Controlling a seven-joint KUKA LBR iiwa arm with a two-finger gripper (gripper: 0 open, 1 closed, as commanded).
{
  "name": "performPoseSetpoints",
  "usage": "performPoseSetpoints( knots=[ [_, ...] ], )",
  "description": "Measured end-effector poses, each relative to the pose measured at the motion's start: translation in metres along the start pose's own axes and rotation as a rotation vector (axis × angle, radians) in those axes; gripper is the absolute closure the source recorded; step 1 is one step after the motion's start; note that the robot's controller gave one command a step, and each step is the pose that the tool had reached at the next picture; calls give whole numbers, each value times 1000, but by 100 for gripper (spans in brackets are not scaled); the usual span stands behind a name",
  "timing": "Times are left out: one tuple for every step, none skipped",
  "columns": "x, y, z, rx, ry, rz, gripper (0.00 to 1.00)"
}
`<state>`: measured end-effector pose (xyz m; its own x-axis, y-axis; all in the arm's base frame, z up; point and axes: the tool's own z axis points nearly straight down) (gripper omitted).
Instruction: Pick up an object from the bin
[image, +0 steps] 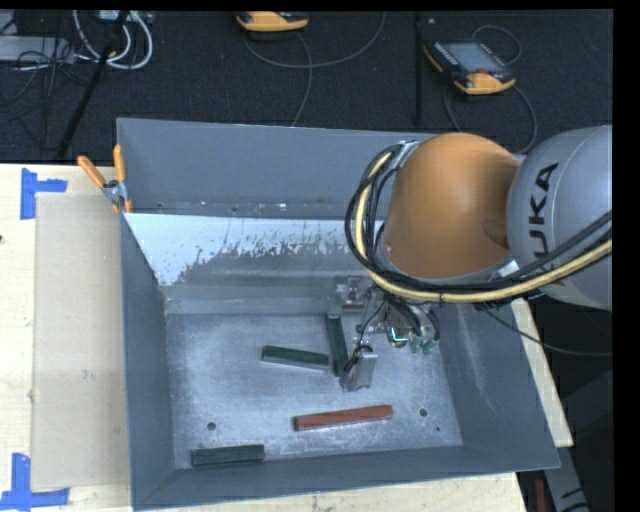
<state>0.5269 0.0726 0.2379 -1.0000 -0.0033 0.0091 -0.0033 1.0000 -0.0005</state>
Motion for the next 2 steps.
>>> performPoseSetpoints(
  knots=[
    [-23, -32, 171, -2, -1, 23, 0],
    [-25, -32, 168, -2, -9, 24, 100]
  ],
)
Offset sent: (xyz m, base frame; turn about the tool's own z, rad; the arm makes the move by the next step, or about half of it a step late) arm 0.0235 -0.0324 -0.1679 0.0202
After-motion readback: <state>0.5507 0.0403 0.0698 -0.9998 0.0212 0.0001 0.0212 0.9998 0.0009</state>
